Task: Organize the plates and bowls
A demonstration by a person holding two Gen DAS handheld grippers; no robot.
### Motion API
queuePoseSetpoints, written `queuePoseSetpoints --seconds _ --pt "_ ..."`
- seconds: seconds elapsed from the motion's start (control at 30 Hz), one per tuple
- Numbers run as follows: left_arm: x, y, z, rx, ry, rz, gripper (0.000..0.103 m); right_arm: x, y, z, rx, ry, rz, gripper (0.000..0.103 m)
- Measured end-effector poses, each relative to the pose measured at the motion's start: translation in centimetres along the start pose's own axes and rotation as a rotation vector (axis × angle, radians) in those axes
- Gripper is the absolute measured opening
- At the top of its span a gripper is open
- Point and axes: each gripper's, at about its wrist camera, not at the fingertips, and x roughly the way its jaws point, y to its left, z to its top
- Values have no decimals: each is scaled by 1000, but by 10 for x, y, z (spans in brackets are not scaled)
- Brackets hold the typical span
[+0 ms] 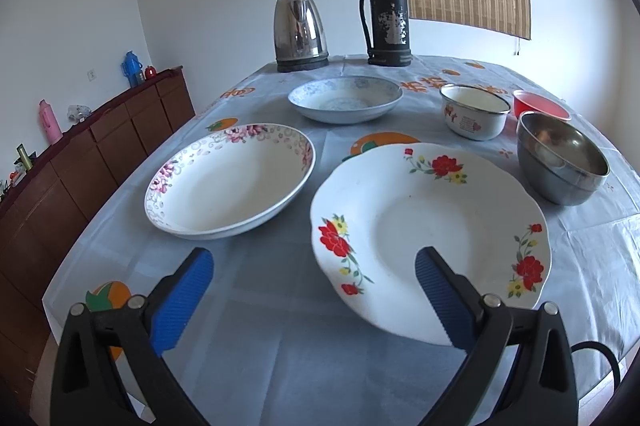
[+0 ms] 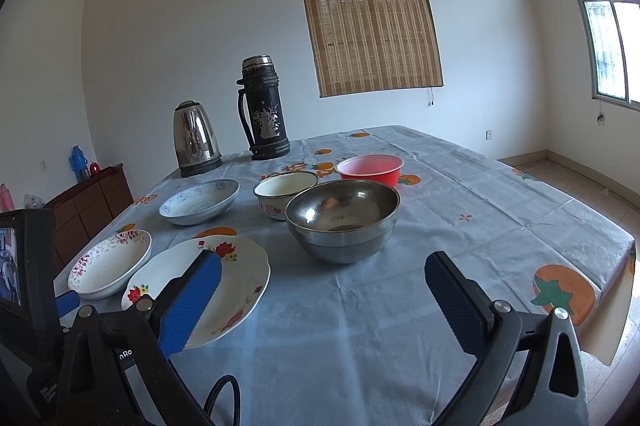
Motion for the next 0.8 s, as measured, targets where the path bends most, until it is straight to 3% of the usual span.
queuePoseSetpoints --seconds 0.8 --pt "4 4 -3 -10 23 -1 103 7 -2 -3 14 26 25 102"
